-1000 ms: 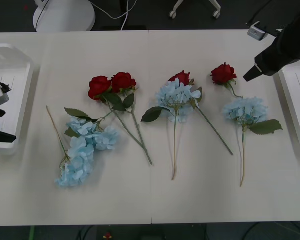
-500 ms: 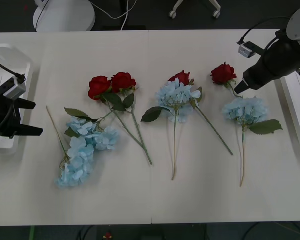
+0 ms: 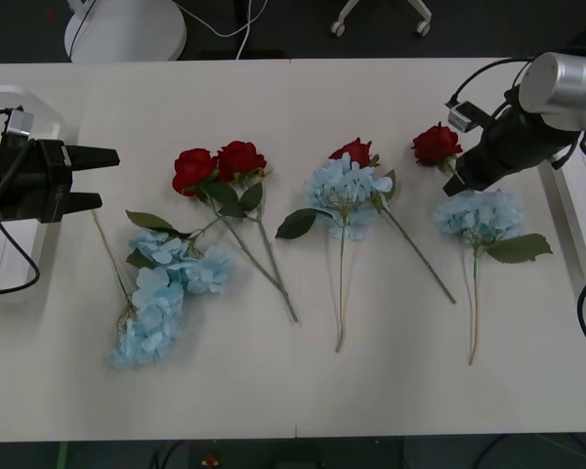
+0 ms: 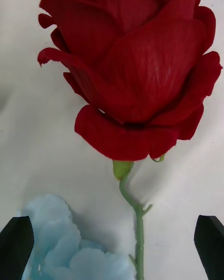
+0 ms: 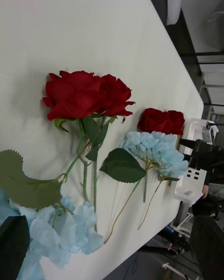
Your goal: Put the red flowers into the right box and the blue flowers into the left box
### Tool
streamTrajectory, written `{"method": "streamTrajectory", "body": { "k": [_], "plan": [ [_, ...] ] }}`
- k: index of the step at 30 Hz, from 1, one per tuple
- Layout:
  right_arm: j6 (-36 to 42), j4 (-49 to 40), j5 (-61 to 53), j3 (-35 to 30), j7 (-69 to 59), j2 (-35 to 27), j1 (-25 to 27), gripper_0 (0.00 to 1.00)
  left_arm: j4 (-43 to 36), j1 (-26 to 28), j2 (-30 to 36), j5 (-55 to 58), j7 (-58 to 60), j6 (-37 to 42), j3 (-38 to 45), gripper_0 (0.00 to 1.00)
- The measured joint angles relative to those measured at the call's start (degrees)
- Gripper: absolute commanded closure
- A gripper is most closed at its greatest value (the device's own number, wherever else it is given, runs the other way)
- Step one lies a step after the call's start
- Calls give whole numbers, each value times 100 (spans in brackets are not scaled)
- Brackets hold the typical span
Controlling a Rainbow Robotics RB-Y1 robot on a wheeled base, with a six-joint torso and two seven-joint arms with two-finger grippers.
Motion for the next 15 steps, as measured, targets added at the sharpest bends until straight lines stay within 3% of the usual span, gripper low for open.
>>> {"method": "streamTrajectory", "body": {
  "k": [3,5,12,15],
  "plan": [
    [-178,117,7,0,-45,82,0,0,-20,-2,0,9,279,-24,-5,0],
    [-277,197,17,0,-56,129,0,0,-84,-6,0,-73,1143,-20,-5,0],
    [-445,444,119,2,-57,238,-4,0,-994,-117,0,-1633,7051,656,-23,0],
    [-447,449,192,2,-58,242,-4,0,-1374,-168,0,-1994,8065,1082,-39,0]
  ]
}}
